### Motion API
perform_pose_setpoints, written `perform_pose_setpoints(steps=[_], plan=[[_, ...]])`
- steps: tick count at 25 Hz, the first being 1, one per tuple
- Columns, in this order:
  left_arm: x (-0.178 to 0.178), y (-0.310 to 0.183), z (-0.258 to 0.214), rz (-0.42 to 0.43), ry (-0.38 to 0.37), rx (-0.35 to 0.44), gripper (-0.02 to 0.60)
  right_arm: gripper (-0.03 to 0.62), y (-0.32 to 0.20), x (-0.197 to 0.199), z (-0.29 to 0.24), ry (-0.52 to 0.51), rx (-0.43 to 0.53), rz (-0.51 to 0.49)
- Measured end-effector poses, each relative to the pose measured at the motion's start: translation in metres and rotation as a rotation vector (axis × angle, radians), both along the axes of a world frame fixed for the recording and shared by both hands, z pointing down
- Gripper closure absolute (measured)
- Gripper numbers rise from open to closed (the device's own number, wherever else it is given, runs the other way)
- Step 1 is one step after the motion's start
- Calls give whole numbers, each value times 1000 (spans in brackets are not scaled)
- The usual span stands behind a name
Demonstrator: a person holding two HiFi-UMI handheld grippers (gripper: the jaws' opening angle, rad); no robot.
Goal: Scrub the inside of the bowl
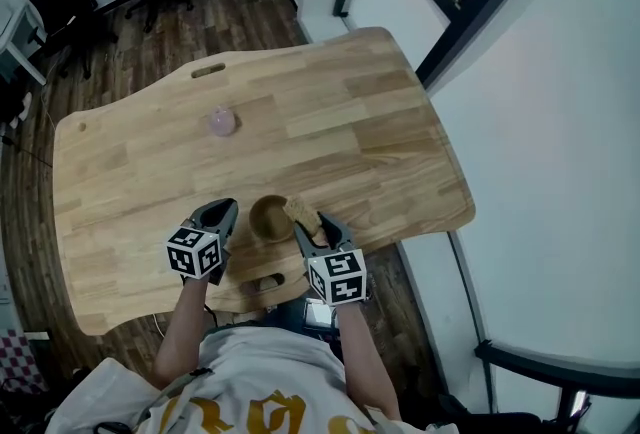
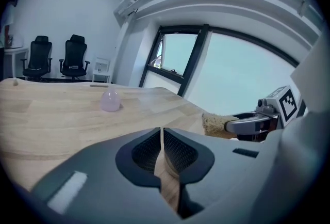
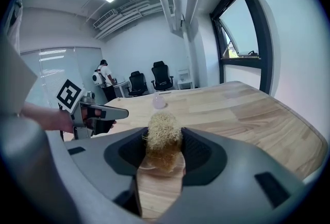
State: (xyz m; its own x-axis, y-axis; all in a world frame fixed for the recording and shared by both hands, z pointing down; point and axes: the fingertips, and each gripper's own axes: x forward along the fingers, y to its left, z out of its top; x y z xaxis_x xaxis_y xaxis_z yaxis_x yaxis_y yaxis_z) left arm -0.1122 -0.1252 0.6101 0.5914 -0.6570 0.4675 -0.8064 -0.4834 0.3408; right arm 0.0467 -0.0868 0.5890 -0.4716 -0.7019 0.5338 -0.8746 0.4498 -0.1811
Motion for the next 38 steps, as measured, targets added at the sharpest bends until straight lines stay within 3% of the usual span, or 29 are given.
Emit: perform_pose_setpoints(steps=[5, 14, 18, 21, 27, 38], plan=[[2, -3, 23, 0, 34, -109, 535, 411, -3, -1, 12, -31, -37, -5], [26, 2, 57, 77, 49, -268, 466, 410, -9, -6, 25, -73, -74, -48], [31, 4, 71, 118, -4, -334, 466, 410, -9, -8, 28, -74, -90, -65], [32, 2, 78, 130, -57, -351, 466, 410, -8, -8, 33, -66, -102, -75], [42, -2, 81, 148, -25, -372, 466, 410, -7, -9, 36, -123, -114, -85], [45, -2, 87, 127, -1, -409, 480, 410, -5, -7, 36, -119, -120, -101]])
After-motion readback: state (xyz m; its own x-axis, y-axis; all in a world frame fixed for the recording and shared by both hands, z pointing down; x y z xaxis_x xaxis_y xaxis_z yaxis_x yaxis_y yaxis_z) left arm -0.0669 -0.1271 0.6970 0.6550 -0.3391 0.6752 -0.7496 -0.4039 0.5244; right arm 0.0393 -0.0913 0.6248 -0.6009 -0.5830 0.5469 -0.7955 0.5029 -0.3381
